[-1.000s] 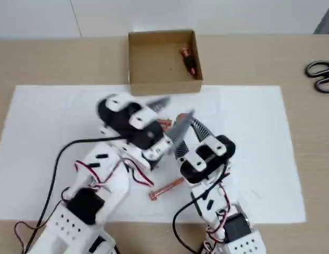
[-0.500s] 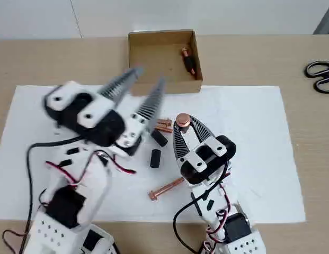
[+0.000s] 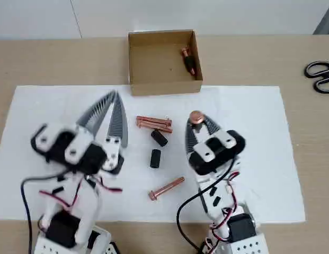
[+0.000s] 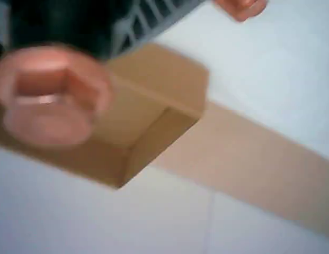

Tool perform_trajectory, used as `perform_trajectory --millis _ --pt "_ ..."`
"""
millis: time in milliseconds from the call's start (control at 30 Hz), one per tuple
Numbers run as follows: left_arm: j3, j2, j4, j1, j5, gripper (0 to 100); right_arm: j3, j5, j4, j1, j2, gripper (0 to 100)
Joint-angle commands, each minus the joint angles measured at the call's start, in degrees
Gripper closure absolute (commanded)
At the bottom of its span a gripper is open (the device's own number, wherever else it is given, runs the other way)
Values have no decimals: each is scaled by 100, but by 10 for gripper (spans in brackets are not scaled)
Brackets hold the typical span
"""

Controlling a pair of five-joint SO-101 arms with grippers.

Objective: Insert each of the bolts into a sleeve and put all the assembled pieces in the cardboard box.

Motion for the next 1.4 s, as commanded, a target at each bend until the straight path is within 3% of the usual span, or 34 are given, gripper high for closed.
perform_trajectory --millis 0,233,400,900,1167,1367 --pt "796 -1116 -105 -18 26 994 -440 9 -48 532 -92 994" --pt "1138 -1169 -132 -255 35 994 -1134 35 -330 1930 136 994" --pt "1481 -1178 -132 -264 35 994 -1881 0 -338 2774 1613 994" --pt "1534 -1178 -123 -273 35 994 -5363 62 -356 1851 6527 994" --pt "1534 -1187 -132 -273 9 994 -7411 1204 -365 1640 9077 994" --pt "1534 -1187 -132 -273 9 994 -8853 1635 -365 936 10571 994"
